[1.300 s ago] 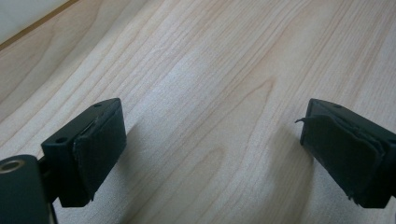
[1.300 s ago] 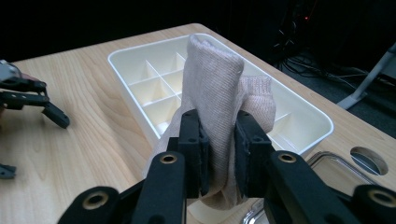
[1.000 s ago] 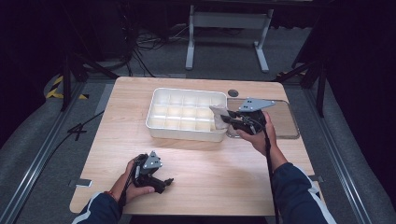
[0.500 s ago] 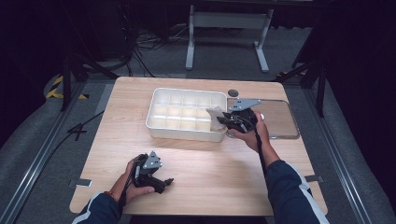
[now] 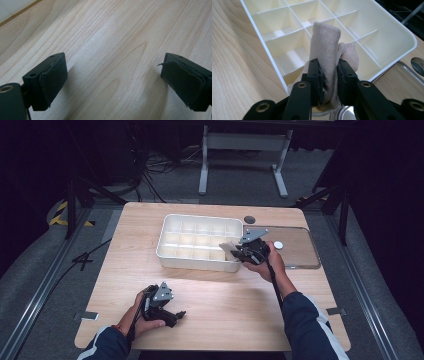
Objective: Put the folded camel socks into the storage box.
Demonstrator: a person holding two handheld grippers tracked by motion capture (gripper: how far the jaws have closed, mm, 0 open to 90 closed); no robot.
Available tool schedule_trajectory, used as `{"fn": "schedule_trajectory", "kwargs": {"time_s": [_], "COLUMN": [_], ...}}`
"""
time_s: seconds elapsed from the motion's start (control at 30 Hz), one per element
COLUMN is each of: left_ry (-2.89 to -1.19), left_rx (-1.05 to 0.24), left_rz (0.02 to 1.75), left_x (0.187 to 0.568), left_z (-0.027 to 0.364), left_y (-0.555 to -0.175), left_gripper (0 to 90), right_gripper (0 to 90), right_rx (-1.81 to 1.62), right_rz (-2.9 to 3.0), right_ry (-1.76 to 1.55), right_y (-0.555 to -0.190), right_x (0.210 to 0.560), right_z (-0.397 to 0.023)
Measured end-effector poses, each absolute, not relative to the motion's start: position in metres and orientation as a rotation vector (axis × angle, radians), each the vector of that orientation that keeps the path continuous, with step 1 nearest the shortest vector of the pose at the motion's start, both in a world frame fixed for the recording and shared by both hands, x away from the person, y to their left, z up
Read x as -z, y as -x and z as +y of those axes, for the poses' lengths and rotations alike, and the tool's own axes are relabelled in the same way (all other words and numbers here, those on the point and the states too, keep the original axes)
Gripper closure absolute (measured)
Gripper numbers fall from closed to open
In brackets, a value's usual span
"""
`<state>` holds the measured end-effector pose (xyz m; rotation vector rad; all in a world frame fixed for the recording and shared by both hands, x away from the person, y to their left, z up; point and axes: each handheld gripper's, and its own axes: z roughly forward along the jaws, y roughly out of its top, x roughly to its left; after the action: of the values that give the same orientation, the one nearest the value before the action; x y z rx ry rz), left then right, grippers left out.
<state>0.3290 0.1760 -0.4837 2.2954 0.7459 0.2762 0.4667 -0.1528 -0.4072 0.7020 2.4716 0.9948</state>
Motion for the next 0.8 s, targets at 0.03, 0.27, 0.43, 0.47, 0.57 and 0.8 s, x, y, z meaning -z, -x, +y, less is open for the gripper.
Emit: {"fn": "schedule_trajectory", "kwargs": {"time_s": [0.03, 0.27, 0.43, 0.47, 0.57, 0.8], "left_ry": [-2.295, -2.293, -2.293, -2.293, -2.293, -2.297], "left_rx": [-0.277, -0.276, -0.276, -0.276, -0.275, -0.277], "left_rz": [0.746, 0.751, 0.751, 0.751, 0.751, 0.748], "left_x": [0.484, 0.484, 0.484, 0.484, 0.484, 0.484], "left_z": [0.176, 0.176, 0.176, 0.176, 0.176, 0.176], "left_y": [-0.329, -0.329, -0.329, -0.329, -0.329, -0.329], "left_gripper": [7.2, 7.2, 7.2, 7.2, 7.2, 7.2], "right_gripper": [74.9, 75.1, 75.5, 75.7, 76.2, 77.3], "right_rx": [-0.977, -0.867, -0.810, -0.790, -0.741, -0.681], "right_rz": [2.485, 2.591, 2.640, 2.649, 2.677, 2.729], "right_ry": [-0.701, -0.717, -0.720, -0.718, -0.723, -0.743], "right_y": [-0.467, -0.475, -0.481, -0.482, -0.484, -0.489], "right_x": [0.408, 0.414, 0.414, 0.415, 0.414, 0.412], "right_z": [-0.151, -0.143, -0.140, -0.139, -0.135, -0.132]}}
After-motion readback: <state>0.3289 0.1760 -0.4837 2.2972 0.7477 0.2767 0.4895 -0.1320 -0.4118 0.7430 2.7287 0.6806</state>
